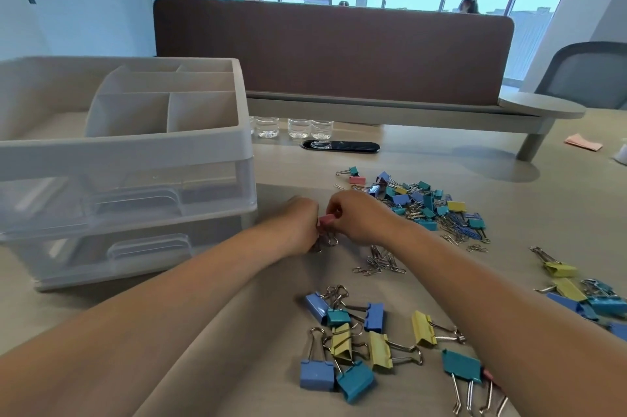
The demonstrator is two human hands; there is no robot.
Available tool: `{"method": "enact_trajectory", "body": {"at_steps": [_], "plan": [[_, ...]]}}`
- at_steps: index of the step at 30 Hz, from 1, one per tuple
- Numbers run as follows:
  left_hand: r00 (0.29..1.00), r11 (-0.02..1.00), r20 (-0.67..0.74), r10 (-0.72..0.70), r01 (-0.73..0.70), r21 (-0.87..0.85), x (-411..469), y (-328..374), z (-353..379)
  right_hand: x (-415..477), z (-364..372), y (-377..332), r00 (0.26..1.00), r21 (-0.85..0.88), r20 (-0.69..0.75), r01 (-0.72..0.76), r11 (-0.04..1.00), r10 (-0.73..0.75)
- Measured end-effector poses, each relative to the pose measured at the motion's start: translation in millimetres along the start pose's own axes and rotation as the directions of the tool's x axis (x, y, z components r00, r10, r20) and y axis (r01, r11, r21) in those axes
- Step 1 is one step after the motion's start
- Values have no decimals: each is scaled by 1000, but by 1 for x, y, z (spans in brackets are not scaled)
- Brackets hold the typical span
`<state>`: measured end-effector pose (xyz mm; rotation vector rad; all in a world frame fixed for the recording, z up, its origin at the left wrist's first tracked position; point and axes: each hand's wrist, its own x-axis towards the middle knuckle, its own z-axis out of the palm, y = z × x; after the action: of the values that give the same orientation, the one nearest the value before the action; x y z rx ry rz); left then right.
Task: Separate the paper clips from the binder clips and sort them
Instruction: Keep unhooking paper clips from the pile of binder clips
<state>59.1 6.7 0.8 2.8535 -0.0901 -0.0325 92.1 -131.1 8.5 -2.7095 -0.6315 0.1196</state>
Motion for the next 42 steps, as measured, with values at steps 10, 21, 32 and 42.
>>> {"method": "enact_trajectory", "body": {"at_steps": [10,21,32,42], "plan": [[986,990,-152,70,-88,-111,-25,18,-22,-54,-28,8,994,138,-105,-17,990,31],[976,973,24,216,-213,-89,-94,71,-24,-140,-48,23,998,149,59,-44,988,36],[971,979,129,200,-204,19,-126,78,-10,-159,-22,12,995,95,83,-58,994,50],[970,973,112,217,-223,51,-119,74,-7,-161,-25,16,993,45,121,-18,999,12]]}}
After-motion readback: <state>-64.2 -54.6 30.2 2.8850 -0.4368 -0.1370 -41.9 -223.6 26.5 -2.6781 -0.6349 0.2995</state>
